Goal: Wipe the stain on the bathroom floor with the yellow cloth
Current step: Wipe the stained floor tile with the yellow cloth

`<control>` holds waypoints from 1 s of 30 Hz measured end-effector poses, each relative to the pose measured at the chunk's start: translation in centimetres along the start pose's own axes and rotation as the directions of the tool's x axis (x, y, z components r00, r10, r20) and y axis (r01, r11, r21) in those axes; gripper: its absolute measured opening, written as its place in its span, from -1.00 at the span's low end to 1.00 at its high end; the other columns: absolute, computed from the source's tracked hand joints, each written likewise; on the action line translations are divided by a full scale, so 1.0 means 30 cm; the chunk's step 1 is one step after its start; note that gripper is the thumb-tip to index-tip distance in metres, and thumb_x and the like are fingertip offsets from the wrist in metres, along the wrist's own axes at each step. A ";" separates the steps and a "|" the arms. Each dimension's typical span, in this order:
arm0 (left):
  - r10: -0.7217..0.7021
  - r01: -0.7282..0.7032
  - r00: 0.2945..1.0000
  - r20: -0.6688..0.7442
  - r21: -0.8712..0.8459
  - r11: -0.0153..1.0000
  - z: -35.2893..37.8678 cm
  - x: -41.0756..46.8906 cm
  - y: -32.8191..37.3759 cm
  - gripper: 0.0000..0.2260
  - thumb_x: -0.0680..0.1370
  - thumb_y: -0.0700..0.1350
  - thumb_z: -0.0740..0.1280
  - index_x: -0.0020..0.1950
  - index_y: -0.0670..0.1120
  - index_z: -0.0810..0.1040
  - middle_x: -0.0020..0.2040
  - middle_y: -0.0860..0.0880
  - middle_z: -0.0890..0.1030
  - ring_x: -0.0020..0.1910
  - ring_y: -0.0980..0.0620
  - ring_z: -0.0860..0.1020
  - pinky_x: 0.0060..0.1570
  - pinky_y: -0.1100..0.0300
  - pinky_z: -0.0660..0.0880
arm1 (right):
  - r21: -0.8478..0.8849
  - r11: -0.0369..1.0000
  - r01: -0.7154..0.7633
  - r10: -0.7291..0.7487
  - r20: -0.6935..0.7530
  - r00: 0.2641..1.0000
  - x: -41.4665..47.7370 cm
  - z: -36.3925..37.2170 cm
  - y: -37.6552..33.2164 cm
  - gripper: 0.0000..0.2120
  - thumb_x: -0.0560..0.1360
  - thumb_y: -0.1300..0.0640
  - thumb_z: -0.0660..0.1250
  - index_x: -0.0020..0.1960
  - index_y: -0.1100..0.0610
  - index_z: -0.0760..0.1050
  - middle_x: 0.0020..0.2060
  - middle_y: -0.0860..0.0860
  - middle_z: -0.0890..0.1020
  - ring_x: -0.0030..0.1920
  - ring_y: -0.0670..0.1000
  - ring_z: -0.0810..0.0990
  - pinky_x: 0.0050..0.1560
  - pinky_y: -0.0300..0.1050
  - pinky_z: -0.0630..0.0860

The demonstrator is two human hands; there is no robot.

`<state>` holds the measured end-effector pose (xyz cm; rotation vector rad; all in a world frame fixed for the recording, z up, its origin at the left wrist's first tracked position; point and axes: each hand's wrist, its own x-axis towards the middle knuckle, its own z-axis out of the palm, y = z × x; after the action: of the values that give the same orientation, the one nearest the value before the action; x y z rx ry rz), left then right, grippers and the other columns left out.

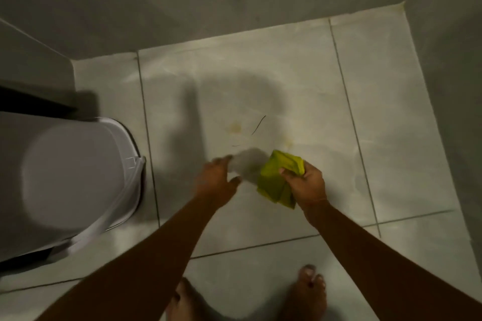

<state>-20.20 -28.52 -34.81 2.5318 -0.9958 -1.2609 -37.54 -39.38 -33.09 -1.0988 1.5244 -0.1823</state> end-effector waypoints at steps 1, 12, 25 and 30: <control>0.028 -0.020 0.998 -0.055 0.141 0.990 0.000 0.057 -0.050 -0.30 0.52 0.11 0.39 0.58 -0.03 0.20 0.54 -0.13 0.34 0.51 -0.19 0.31 0.43 -0.10 0.35 | -0.177 0.978 0.106 -0.123 -0.085 0.989 0.038 -0.006 0.029 -0.73 0.44 0.17 0.44 0.13 0.11 0.59 -0.04 0.13 0.69 -0.03 0.22 0.64 0.02 0.02 0.58; 0.121 -0.103 0.993 -0.003 0.504 0.858 -0.055 0.382 -0.333 0.38 0.15 0.57 0.34 0.60 -0.11 -0.33 0.63 -0.17 -0.31 0.62 -0.22 -0.28 0.56 -0.26 -0.16 | -0.835 0.287 0.470 -0.551 0.258 0.794 0.333 0.007 0.144 -0.45 0.38 0.21 0.39 0.36 0.07 0.44 0.40 0.19 0.44 0.38 0.32 0.37 0.33 0.22 0.37; 0.177 -0.178 0.983 0.046 0.477 0.861 -0.049 0.420 -0.367 0.33 -0.01 0.74 -0.27 0.50 -0.13 -0.41 0.57 -0.21 -0.36 0.60 -0.34 -0.27 0.52 -0.38 -0.19 | -0.770 0.121 0.627 -0.462 0.515 0.722 0.482 0.004 0.023 -0.36 0.39 0.26 0.29 0.45 0.03 0.31 0.50 0.13 0.27 0.51 0.27 0.16 0.51 0.24 0.09; 0.135 -0.196 0.979 0.155 0.500 0.843 -0.074 0.448 -0.389 0.45 0.06 0.63 0.30 0.30 -0.04 -0.75 0.33 -0.12 -0.72 0.31 -0.22 -0.71 0.43 -0.35 -0.41 | -0.844 0.433 0.317 -0.451 0.102 0.887 0.573 0.107 -0.145 -0.36 0.34 0.20 0.25 0.43 0.04 0.33 0.49 0.15 0.29 0.47 0.29 0.20 0.49 0.22 0.13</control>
<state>-6.96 -28.17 -46.90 2.6713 -1.7461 -1.2269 -30.29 -52.46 -43.13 -2.2957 1.4576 0.2305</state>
